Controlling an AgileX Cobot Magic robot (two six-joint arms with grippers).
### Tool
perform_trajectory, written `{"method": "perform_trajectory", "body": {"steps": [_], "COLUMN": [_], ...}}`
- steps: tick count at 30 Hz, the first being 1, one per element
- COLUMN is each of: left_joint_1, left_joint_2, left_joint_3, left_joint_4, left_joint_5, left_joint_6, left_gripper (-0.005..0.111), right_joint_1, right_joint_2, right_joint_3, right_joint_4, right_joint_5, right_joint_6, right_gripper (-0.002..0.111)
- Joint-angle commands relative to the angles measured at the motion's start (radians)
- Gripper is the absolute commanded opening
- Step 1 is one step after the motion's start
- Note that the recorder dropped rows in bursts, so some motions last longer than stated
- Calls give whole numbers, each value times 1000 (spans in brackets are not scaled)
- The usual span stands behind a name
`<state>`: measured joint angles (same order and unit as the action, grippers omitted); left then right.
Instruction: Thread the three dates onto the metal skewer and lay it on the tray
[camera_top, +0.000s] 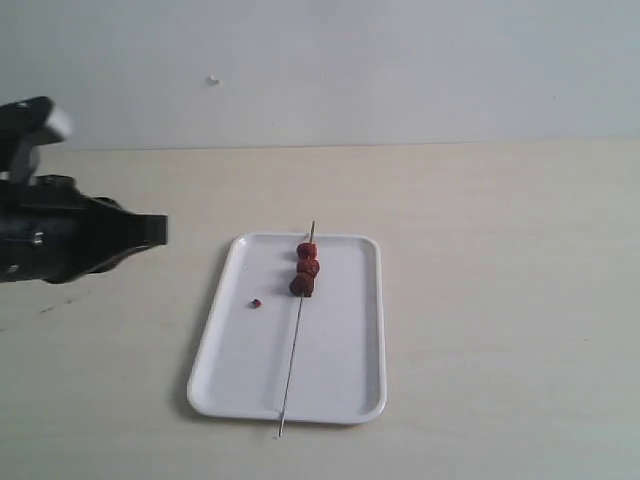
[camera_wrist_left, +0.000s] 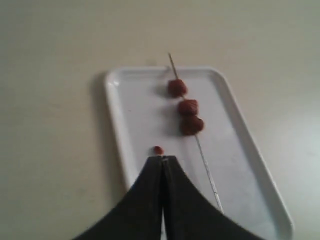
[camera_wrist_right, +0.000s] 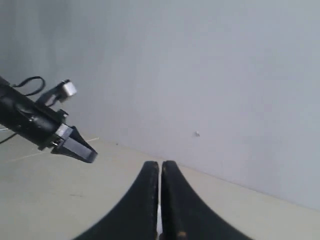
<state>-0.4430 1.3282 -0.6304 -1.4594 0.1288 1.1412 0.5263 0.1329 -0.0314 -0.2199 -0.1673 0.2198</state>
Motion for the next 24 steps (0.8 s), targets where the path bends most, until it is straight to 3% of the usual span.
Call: {"method": "perform_trajectory", "body": {"steps": [1, 13, 24], "left_joint_1": [3, 3, 3], "left_joint_2": [-263, -976, -1328], "left_joint_3": [135, 363, 480], "left_joint_4": [-1, 9, 3], "left_joint_5": [-151, -160, -151], "left_joint_6": [29, 31, 29], "left_gripper": [0, 0, 0], "right_joint_1": [3, 3, 3], "right_joint_2": [-65, -133, -133], "right_joint_3": [31, 31, 31], "right_joint_4": [-4, 7, 63], "right_joint_5": [-23, 29, 135], "right_joint_6": [-10, 19, 46], "right_gripper": [0, 0, 0]}}
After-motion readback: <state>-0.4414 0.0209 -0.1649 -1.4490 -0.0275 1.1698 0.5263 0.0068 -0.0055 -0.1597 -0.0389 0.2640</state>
